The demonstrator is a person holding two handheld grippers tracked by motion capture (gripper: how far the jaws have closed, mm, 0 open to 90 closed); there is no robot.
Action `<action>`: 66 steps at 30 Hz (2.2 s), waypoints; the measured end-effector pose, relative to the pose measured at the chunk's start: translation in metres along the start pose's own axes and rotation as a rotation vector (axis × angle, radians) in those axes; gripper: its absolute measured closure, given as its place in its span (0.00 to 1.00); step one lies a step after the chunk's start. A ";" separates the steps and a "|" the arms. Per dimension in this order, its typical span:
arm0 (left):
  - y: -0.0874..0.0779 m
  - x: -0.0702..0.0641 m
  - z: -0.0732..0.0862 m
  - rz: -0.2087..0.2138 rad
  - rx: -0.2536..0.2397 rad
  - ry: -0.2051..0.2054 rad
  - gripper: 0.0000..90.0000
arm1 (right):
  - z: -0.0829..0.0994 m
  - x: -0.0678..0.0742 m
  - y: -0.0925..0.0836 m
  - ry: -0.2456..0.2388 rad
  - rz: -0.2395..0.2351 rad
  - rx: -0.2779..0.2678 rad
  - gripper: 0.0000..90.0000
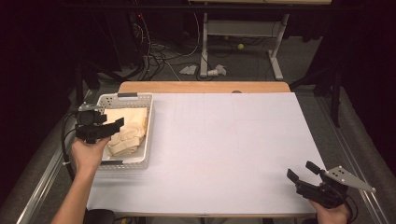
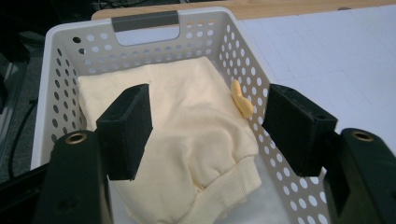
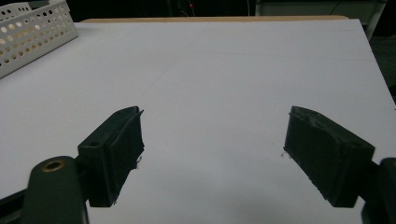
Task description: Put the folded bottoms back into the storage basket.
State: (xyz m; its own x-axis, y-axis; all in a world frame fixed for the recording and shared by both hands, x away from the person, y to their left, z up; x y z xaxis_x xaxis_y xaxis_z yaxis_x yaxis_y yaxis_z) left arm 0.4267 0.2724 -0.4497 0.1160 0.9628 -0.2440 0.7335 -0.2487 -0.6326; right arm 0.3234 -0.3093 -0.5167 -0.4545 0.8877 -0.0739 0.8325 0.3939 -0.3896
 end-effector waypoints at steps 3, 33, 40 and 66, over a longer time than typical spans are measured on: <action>-0.003 -0.001 0.001 0.008 -0.013 -0.003 0.35 | 0.000 0.000 0.000 -0.001 0.000 0.000 0.22; -0.027 0.000 0.014 0.044 -0.074 0.001 0.35 | 0.000 0.000 0.000 0.000 0.003 0.001 0.22; -0.033 0.002 0.019 0.052 -0.091 -0.007 0.35 | 0.000 0.000 0.000 0.000 0.003 0.001 0.22; -0.050 0.006 0.035 0.085 -0.163 -0.014 0.35 | 0.000 0.000 0.000 0.000 0.007 0.002 0.22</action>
State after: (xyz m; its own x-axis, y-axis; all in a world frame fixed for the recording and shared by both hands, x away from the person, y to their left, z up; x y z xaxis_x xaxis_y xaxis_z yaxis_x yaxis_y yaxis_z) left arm 0.3667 0.2866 -0.4452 0.1734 0.9373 -0.3023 0.8204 -0.3073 -0.4821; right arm 0.3238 -0.3094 -0.5170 -0.4489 0.8903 -0.0765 0.8348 0.3873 -0.3913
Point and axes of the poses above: each handheld gripper's, and its own axes: y roughly forward along the jaws, z roughly out of its underside, x roughly to its left, the point moved 8 cm from there along y, roughly forward along the jaws, and after that the axes turned 11 degrees about -y, right-handed, at the moved point
